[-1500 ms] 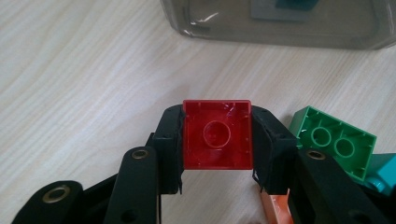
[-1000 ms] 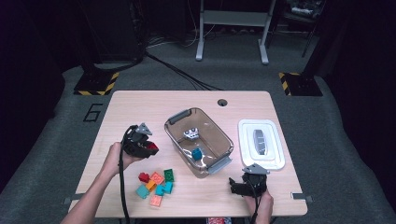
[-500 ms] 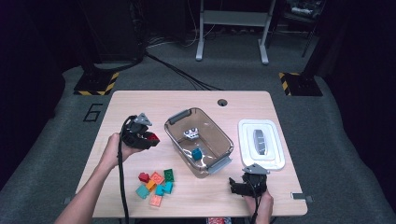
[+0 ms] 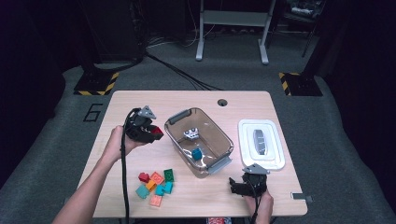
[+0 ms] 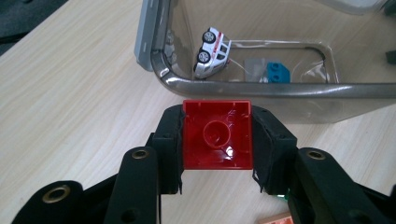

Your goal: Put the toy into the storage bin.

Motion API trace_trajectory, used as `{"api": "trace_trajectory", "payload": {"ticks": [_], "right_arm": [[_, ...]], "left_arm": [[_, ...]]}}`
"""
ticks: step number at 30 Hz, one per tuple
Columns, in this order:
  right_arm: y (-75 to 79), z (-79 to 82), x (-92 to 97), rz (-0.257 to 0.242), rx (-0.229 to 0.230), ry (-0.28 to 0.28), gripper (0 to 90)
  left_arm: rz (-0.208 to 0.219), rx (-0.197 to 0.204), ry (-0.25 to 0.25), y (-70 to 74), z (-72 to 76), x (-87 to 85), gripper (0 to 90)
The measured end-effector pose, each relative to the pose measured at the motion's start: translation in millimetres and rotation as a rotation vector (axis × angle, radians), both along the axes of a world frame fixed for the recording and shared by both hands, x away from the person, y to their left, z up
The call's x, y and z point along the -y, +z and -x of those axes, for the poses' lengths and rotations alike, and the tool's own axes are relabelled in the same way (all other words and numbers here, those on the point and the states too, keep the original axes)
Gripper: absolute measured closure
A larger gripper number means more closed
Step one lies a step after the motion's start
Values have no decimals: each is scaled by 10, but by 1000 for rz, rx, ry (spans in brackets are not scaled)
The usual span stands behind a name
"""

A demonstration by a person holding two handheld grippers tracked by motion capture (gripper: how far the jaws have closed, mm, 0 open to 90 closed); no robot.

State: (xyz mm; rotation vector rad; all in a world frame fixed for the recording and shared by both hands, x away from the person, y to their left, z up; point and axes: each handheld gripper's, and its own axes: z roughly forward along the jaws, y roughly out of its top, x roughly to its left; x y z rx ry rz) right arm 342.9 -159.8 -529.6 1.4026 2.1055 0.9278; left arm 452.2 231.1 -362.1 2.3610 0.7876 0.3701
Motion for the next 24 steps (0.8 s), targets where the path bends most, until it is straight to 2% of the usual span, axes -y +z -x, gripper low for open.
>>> {"api": "trace_trajectory", "payload": {"ticks": [24], "right_arm": [[0, 0, 6, 4, 0, 3, 91]], "left_arm": [[5, 27, -34, 283, -200, 276, 587]]}}
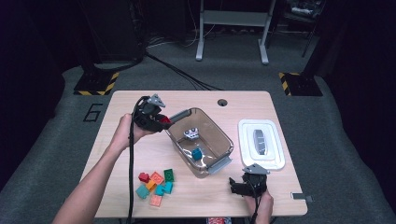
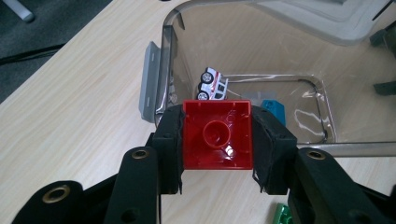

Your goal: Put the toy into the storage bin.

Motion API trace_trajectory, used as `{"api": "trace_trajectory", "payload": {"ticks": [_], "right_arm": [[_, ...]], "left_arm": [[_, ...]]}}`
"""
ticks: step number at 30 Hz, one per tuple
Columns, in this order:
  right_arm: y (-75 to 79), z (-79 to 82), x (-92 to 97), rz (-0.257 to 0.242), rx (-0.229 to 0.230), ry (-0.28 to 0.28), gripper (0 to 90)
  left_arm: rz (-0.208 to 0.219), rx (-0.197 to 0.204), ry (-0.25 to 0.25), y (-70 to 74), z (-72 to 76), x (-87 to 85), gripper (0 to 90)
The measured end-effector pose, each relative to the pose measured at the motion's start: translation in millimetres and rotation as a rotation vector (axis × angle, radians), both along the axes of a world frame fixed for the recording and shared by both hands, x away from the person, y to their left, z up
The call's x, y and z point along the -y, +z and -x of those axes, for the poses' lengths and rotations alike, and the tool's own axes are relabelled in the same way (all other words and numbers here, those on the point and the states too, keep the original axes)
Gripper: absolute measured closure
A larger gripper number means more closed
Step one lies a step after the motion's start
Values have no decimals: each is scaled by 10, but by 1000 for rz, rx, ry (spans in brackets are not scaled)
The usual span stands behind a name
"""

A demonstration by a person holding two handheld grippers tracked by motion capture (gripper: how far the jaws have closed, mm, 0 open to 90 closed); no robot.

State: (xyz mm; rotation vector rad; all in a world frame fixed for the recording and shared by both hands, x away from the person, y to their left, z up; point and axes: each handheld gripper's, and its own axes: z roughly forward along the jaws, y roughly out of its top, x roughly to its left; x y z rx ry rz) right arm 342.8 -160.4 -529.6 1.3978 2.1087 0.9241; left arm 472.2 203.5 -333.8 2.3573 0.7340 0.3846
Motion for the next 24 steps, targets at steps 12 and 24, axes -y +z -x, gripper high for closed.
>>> {"api": "trace_trajectory", "payload": {"ticks": [12, 24], "right_arm": [[0, 0, 1, 0, 0, -1, 91], [-1, -1, 0, 2, 1, -5, 91]], "left_arm": [[1, 12, -28, 57, -50, 174, 587], [10, -13, -50, -43, -103, 310, 586]]}}
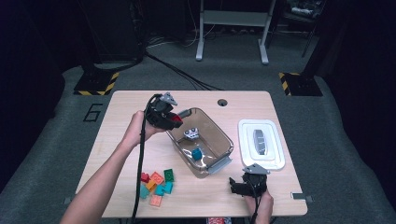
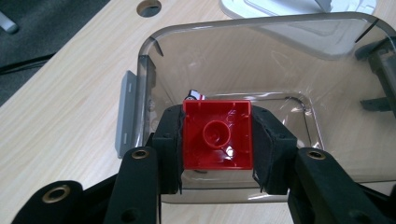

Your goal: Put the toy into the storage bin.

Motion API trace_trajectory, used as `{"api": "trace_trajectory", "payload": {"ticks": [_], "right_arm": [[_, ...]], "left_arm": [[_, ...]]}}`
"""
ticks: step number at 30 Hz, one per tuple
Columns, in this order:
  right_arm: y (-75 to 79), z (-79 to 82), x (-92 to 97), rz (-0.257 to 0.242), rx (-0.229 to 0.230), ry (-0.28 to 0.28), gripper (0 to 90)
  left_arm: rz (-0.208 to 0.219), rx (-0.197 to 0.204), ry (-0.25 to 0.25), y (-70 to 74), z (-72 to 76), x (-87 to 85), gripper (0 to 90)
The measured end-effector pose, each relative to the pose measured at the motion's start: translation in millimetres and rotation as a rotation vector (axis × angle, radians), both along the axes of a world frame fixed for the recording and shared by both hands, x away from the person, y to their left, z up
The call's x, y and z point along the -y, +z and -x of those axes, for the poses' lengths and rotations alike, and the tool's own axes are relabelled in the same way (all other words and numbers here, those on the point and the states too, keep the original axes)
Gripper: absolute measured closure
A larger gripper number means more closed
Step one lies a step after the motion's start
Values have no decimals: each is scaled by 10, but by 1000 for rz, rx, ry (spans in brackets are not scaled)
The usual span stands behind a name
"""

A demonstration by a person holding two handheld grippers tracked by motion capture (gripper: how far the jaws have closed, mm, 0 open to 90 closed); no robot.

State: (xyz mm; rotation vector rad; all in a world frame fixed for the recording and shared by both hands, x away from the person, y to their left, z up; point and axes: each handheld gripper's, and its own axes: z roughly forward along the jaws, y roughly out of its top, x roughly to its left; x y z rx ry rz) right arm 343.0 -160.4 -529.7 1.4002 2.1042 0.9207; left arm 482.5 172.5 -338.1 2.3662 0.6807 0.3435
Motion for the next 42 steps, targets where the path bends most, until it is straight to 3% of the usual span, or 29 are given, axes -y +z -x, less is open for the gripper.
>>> {"api": "trace_trajectory", "payload": {"ticks": [14, 23, 27, 33, 42], "right_arm": [[0, 0, 0, 0, 0, 0, 92], [0, 0, 2, 0, 0, 2, 92], [-1, -1, 1, -1, 1, 2, 92], [1, -1, 3, -1, 1, 5, 92], [1, 1, 2, -2, 0, 3, 92]], "left_arm": [[-54, -100, 20, -377, -105, -5, 585], [-84, -146, 16, -426, -119, 0, 566], [-95, -150, 30, -419, -108, 1, 421], [-72, -128, 44, -340, -23, -74, 271], [-33, -69, 72, -181, 263, -363, 230]]}}
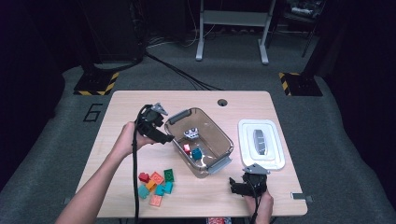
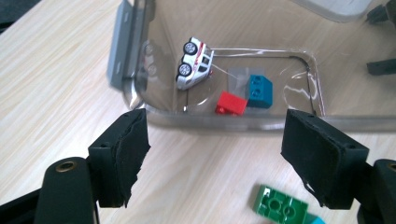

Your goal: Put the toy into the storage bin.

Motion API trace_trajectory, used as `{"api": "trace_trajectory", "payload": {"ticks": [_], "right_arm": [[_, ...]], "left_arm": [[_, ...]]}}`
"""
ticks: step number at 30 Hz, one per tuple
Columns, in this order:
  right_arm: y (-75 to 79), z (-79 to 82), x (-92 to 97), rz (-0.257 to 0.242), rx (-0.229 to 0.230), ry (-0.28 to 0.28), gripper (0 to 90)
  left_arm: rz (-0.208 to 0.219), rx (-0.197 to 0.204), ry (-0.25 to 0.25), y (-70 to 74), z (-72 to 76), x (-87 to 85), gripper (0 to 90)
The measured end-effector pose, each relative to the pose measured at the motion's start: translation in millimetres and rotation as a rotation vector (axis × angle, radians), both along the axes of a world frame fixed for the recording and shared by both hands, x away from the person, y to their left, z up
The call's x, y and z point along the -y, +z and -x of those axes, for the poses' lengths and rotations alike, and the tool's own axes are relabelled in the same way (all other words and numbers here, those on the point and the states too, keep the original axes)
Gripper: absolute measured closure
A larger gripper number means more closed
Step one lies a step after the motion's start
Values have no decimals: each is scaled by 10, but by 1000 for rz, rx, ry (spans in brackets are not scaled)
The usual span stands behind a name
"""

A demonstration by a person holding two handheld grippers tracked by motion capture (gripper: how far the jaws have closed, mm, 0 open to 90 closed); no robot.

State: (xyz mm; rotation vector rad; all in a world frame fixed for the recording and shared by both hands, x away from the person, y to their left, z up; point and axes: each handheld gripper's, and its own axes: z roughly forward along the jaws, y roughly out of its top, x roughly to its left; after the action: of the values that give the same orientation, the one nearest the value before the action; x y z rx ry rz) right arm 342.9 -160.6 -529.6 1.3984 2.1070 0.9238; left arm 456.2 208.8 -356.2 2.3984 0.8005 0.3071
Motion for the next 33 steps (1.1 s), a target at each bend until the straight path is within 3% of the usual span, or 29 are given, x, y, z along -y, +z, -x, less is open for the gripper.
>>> {"api": "trace_trajectory", "payload": {"ticks": [6, 17, 24, 33], "right_arm": [[0, -1, 0, 1, 1, 0, 92], [0, 0, 0, 0, 0, -1, 92], [0, -1, 1, 1, 1, 1, 92], [0, -1, 1, 2, 1, 1, 92]], "left_arm": [[19, 2, 37, -100, 171, -249, 233], [41, -22, 116, -540, 420, -610, 209], [32, -46, 153, -836, 578, -655, 172], [35, -82, 189, -1105, 724, -704, 118]]}}
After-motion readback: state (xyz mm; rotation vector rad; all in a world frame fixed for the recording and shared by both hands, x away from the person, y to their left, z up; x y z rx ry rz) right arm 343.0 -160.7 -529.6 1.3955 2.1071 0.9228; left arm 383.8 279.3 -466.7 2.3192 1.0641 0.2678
